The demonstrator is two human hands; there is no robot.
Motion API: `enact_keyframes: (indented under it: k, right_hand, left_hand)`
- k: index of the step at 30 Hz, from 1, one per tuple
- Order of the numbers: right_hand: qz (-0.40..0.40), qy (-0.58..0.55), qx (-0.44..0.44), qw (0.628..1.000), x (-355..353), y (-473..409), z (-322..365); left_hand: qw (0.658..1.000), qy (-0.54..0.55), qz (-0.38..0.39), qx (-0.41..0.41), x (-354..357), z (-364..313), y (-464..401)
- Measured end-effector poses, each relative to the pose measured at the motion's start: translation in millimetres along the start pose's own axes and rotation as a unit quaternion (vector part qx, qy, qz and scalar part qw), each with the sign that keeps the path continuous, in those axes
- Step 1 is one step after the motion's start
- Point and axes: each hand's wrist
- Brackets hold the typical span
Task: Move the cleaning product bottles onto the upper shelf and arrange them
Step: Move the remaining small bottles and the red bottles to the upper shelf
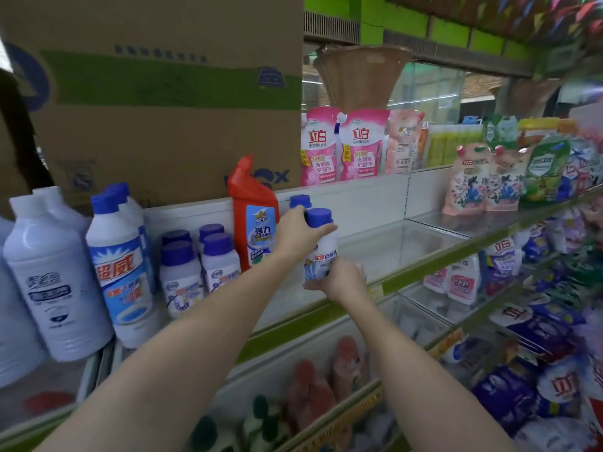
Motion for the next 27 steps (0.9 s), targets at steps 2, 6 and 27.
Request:
enact_keyframes:
  k: [2,6,27]
  right_hand:
    - [0.031,-0.011,0.006,0.999,-7.3,-19.7,-6.2]
    - [0.083,-0.037,-0.025,0.996,-9.4,-61.3,-17.5]
    - [0.136,-0.180,-0.138,0.964,-6.2,-101.4,-41.1]
  left_hand:
    - [1.000,-0.016,-0.003,-0.005,10.9,-0.2,-13.7]
    - [0.997,-0.034,-0.057,-0.037,34.5,2.2,-40.7]
    - [0.978,-0.020,-0.180,-0.107,60.2,-5.9,-55.4]
Point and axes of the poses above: each hand's wrist, its own y-axis away from the middle knuckle, its own x-axis out of the palm, z = x × y, and after that the axes turned 12 degrees about z, right-handed
